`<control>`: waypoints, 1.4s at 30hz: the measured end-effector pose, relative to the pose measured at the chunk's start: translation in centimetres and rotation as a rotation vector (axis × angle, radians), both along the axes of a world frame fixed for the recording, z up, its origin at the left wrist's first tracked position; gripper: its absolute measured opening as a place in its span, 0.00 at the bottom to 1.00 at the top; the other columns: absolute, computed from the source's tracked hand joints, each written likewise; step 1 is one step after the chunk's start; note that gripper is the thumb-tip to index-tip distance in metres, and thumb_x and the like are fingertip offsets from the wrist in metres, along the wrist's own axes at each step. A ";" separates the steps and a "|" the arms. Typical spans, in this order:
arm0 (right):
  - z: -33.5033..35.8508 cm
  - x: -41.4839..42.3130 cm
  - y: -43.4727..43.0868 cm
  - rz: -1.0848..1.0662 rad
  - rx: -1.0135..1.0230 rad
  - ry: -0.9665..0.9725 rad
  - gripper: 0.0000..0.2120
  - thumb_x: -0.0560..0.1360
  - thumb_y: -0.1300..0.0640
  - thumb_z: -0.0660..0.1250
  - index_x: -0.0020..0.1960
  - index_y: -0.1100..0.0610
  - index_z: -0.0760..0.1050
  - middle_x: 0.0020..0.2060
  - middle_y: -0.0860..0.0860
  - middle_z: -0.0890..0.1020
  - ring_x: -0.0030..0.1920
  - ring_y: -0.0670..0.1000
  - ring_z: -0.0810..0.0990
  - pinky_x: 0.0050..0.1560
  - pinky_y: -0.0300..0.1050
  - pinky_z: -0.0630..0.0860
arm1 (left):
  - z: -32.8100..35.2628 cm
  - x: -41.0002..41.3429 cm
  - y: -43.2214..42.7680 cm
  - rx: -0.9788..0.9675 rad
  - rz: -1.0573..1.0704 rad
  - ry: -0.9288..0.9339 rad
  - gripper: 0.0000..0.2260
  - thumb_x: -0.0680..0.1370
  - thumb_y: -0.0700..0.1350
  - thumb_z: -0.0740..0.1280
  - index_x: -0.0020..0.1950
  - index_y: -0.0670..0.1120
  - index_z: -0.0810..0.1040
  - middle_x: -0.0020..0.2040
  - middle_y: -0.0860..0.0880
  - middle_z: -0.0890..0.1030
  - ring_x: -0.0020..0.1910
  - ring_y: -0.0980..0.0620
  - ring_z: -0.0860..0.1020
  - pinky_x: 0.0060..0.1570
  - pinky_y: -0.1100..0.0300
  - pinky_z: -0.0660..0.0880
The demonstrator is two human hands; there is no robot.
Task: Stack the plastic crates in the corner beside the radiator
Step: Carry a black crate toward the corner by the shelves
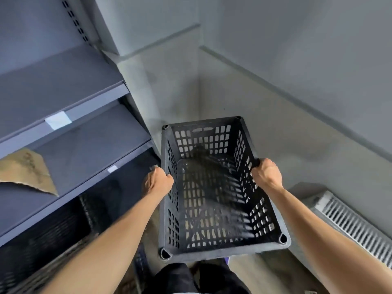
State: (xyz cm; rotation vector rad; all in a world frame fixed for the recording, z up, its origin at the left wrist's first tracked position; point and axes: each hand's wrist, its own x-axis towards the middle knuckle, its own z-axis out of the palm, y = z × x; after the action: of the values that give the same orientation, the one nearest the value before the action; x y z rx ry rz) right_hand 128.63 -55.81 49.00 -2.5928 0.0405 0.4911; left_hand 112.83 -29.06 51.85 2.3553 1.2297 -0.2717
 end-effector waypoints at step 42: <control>-39.9 18.5 4.7 0.347 -0.254 0.234 0.27 0.75 0.63 0.65 0.73 0.59 0.64 0.63 0.62 0.71 0.63 0.63 0.72 0.63 0.54 0.73 | -43.2 12.5 -1.8 -0.243 0.226 0.286 0.18 0.76 0.50 0.67 0.58 0.37 0.76 0.55 0.38 0.82 0.55 0.37 0.80 0.52 0.52 0.76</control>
State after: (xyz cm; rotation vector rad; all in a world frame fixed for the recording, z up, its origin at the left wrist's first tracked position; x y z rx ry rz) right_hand 147.13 -51.09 9.09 -2.7858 -0.2909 0.9693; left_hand 125.35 -30.82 8.69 1.9984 1.4875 -0.6604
